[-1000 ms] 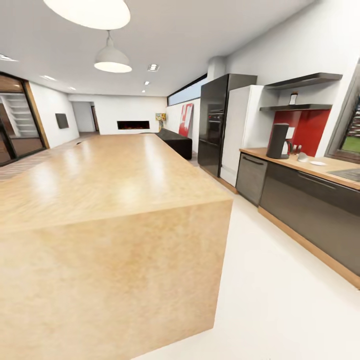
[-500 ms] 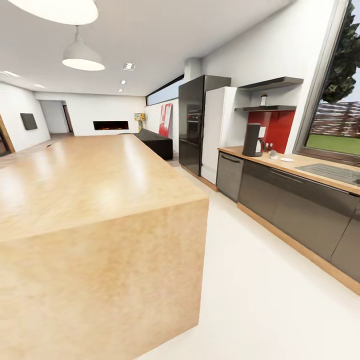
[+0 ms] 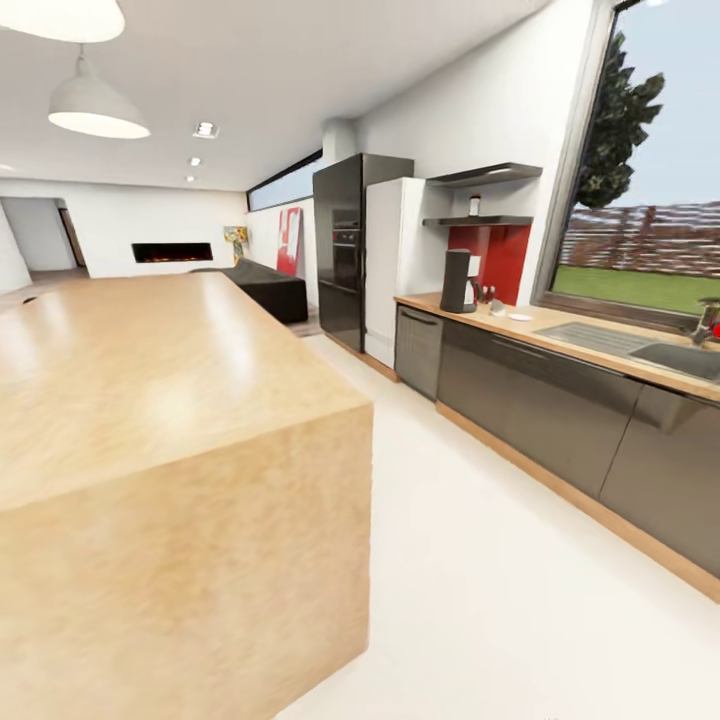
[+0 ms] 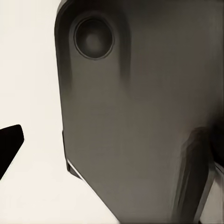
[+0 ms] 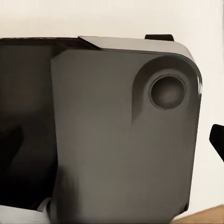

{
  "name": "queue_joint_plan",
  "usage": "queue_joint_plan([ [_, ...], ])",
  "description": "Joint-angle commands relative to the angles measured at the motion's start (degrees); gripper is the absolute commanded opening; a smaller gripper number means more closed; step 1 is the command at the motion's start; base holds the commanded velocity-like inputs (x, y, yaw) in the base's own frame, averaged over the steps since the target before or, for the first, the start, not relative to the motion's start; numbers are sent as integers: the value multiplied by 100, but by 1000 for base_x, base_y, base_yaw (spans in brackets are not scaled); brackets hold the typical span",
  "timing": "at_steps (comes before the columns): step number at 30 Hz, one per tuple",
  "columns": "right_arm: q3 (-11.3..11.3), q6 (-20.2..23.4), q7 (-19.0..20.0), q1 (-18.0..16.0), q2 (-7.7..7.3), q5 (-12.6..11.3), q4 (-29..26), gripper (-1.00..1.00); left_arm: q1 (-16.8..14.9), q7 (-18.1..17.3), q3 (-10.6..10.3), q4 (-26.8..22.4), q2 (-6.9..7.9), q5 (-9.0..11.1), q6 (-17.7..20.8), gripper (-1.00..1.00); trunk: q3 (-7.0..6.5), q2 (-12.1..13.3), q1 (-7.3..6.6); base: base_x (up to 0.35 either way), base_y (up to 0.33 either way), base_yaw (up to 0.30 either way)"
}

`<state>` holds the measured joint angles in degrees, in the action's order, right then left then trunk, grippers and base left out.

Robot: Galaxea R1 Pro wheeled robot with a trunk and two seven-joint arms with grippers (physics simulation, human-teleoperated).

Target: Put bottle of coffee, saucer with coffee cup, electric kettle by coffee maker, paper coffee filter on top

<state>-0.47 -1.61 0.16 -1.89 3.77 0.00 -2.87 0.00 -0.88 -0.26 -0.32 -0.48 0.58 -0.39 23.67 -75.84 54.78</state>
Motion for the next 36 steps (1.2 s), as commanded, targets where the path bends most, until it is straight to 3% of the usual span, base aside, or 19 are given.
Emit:
queue_joint_plan([
  [1, -6, -16, 2, -4, 1, 0, 6, 100, 0, -9, -4, -3, 1, 8, -4, 100, -12, 38, -23, 0, 0, -268],
  [25, -6, -20, 2, -5, 1, 0, 4, 100, -6, -4, 2, -116, 37, 12, -14, 100, -334, 1001, -550, 0, 0, -267],
  [30, 10, -14, -31, -5, -23, 22, -264, 100, -42, 37, -15, -395, 94, -11, -14, 100, -390, 1202, -660, 0, 0, -221],
  [36, 7, -7, -35, -9, -445, 25, -1065, 100, -352, 61, -14, -973, 407, -8, 7, 100, -456, 1442, -792, 0, 0, -206],
])
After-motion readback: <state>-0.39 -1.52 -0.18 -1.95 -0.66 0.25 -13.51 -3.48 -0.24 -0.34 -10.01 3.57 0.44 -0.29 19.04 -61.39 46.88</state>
